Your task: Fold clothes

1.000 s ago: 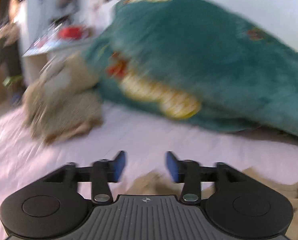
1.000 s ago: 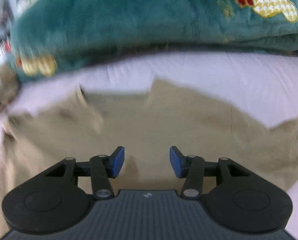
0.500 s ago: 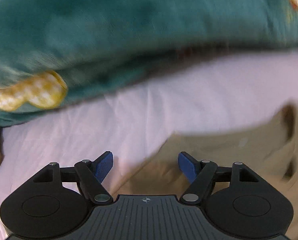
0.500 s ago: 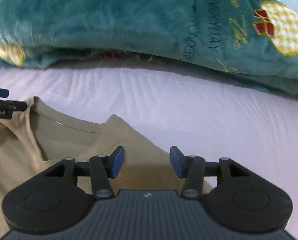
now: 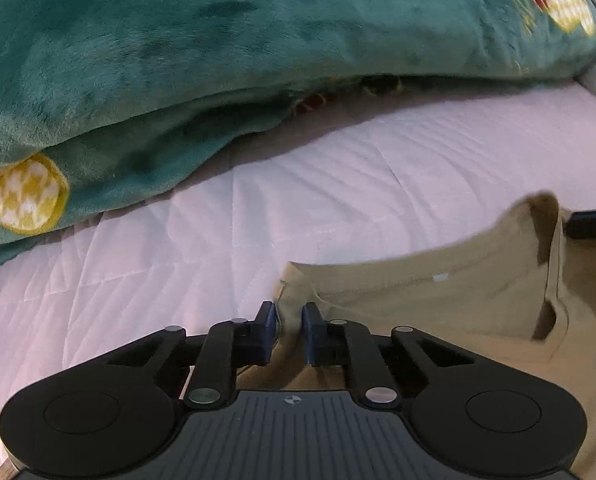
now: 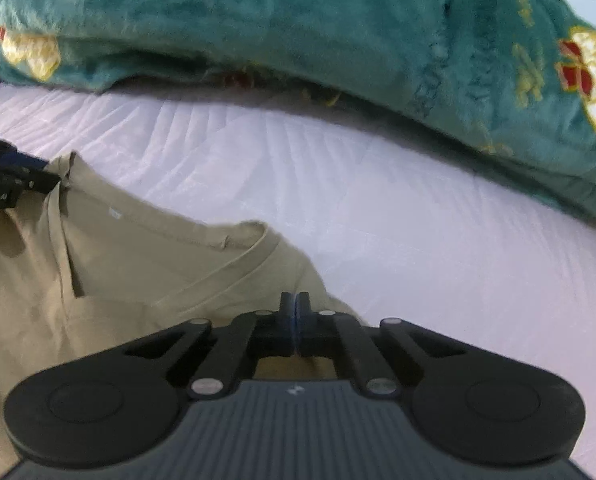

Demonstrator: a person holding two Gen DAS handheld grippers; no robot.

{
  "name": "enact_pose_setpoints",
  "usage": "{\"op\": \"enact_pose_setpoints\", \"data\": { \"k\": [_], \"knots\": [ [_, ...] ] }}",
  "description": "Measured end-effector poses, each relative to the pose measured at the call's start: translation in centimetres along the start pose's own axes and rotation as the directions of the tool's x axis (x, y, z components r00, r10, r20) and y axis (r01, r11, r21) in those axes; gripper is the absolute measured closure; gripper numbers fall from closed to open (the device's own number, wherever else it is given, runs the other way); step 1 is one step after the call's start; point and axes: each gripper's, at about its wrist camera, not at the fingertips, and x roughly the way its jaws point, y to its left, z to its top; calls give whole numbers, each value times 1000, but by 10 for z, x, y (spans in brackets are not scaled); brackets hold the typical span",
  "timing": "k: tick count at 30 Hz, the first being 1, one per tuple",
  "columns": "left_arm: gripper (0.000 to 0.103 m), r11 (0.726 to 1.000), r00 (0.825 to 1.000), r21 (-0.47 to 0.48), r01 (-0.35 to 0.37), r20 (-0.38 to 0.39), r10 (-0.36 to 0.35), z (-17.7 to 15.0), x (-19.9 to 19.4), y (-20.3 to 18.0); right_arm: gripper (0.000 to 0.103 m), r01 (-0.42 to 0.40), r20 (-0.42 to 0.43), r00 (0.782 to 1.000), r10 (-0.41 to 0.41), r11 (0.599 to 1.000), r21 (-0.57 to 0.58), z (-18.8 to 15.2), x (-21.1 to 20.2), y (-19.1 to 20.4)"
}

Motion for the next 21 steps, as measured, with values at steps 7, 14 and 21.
{"op": "enact_pose_setpoints", "data": {
  "k": [7, 14, 21],
  "knots": [
    [88, 990, 999, -139, 38, 36, -34, 24, 0, 25, 102, 31, 96, 995, -37, 997, 66, 14, -11, -27],
    [63, 995, 993, -52, 88, -78, -92, 34, -17, 21, 91, -207, 109, 976, 188, 957, 204, 15, -17, -55],
    [32, 991, 991, 130, 44, -132, -27, -6, -11, -15, 46, -111, 23, 994, 111, 993, 36, 25, -5, -13]
  ]
}}
